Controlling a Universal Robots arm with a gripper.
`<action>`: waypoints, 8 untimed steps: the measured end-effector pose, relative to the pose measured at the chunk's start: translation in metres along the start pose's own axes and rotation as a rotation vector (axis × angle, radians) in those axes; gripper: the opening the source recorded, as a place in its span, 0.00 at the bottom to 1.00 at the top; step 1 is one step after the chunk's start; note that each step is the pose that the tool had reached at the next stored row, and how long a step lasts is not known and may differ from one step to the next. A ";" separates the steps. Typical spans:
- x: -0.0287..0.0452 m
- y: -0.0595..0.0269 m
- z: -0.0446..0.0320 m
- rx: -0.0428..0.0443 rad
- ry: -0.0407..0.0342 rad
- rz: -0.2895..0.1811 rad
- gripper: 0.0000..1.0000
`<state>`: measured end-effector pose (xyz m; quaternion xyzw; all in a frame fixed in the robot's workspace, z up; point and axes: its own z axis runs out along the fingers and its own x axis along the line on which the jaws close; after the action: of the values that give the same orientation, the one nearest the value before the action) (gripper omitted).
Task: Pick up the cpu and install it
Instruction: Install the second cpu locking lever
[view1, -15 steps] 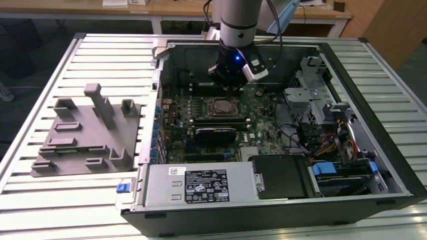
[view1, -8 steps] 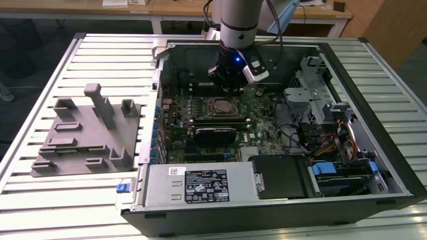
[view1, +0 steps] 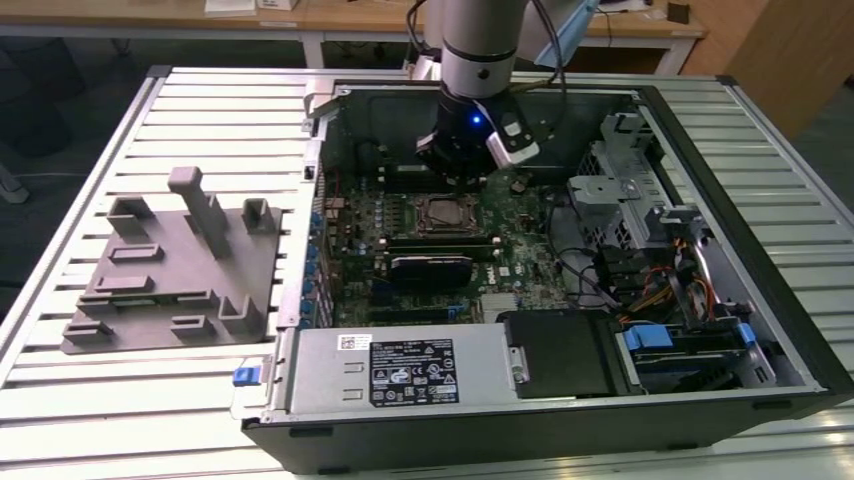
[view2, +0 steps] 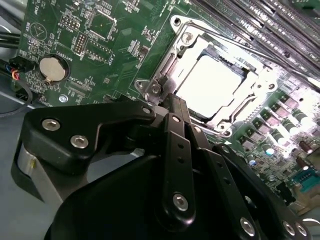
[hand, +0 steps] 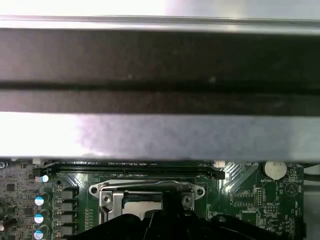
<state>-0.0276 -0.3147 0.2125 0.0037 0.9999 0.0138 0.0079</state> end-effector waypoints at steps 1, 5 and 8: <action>-0.0001 0.0001 -0.0039 -0.0004 -0.0002 0.000 0.11; -0.0003 0.0003 -0.0158 -0.0002 -0.0001 0.000 0.11; -0.0003 -0.0027 -0.0159 -0.0002 0.0000 0.000 0.11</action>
<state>-0.0276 -0.3178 0.2283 0.0036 0.9999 0.0139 0.0079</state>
